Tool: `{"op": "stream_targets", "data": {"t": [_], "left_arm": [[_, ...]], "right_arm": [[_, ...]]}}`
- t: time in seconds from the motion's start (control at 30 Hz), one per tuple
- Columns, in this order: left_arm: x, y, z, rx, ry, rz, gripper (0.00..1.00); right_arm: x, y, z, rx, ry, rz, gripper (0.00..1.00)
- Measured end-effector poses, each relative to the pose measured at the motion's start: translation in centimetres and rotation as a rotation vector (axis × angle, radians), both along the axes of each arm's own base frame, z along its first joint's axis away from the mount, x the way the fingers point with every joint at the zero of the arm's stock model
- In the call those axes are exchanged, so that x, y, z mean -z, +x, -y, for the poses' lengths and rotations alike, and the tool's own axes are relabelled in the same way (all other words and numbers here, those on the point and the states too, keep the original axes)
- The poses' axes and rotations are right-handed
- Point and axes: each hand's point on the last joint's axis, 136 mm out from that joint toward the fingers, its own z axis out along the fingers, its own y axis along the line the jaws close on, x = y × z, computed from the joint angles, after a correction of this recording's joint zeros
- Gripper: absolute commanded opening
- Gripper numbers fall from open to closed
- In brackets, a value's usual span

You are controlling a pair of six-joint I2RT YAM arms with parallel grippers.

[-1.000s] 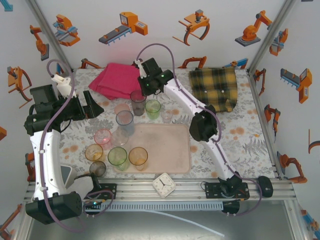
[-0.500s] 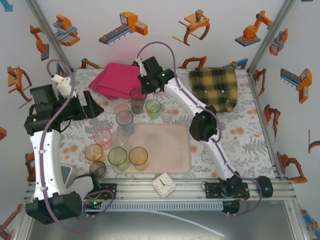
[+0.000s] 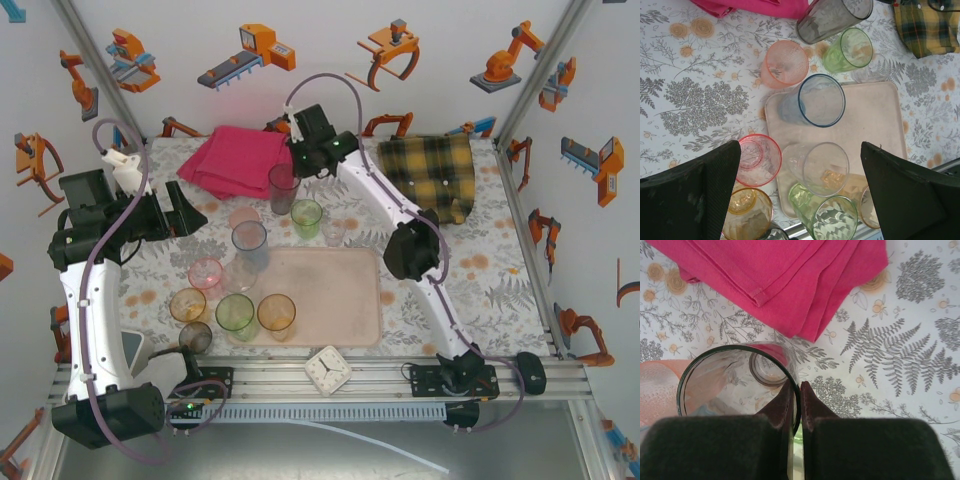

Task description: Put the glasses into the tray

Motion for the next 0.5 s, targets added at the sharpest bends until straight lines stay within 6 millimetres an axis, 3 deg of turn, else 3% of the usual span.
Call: {"op": "stream_targets", "data": {"t": [0.3, 0.5], "left_arm": [[0.0, 0.0, 0.0, 0.002, -0.002, 0.0, 0.97], [0.0, 0.0, 0.0, 0.002, -0.002, 0.0, 0.97]], "right_arm": [[-8.0, -0.9, 1.6, 0.016, 0.071, 0.106, 0.06], [-12.2, -2.9, 3.1, 0.015, 0.095, 0.139, 0.06]]}}
